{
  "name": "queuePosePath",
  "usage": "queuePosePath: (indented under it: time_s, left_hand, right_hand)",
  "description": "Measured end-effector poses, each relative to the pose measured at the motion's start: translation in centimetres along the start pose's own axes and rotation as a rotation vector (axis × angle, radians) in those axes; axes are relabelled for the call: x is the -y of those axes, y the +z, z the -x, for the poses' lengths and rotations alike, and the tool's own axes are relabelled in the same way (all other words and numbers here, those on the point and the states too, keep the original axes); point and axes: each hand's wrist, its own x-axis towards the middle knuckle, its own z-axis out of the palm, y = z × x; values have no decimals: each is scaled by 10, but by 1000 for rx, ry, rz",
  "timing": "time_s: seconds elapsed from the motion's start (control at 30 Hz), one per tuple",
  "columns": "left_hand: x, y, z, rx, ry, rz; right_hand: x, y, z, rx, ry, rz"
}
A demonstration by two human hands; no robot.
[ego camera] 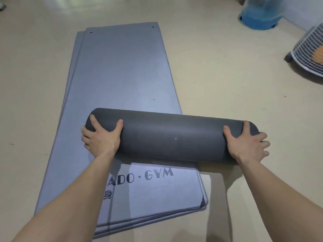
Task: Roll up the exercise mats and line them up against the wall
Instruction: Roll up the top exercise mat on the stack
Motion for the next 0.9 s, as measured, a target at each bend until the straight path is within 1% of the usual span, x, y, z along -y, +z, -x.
queuePosePath:
  time_s: [0.07, 0.17, 0.23, 0.27, 0.3, 0.33, 0.43, 0.5, 0.53, 0.63, 0.77, 0.83, 0.9]
  left_hand:
    - [-45, 20, 14, 71, 109, -31]
    - [-121, 54, 41, 297, 341, -130]
    - [-163, 81, 68, 406, 456, -222]
    - [-180, 95, 85, 437, 466, -241]
    - [-195, 107, 109, 472, 436, -228]
    - [-205, 117, 136, 511, 366, -188]
    - [-208, 135, 234, 651, 128, -45]
    - [-202, 137, 290, 728, 84, 13]
    - [-198, 140, 305, 732, 93, 36]
    - [-202, 155, 301, 718, 171, 88]
    - [-236, 183, 264, 801, 422, 76]
    - [-254, 192, 261, 820, 534, 128]
    - [-256, 193, 267, 805, 628, 110]
  right_hand:
    - [-48, -9, -5, 34, 156, -43]
    - [-123, -22, -5, 41, 390, -92]
    - [-163, -32, -3, 39, 522, -133]
    - [-179, -35, -1, 46, 581, -162]
    - [-191, -39, -1, 58, 630, -191]
    - [-199, -42, 0, 78, 661, -217]
    - [-207, -51, 4, 189, 686, -277]
    - [-211, -56, 9, 249, 670, -291]
    - [-212, -59, 10, 265, 663, -302]
    - [-208, -59, 5, 266, 698, -372]
    - [-181, -40, 12, 278, 724, -470]
    - [-164, -31, 21, 331, 662, -513]
    - [-143, -26, 31, 401, 550, -547]
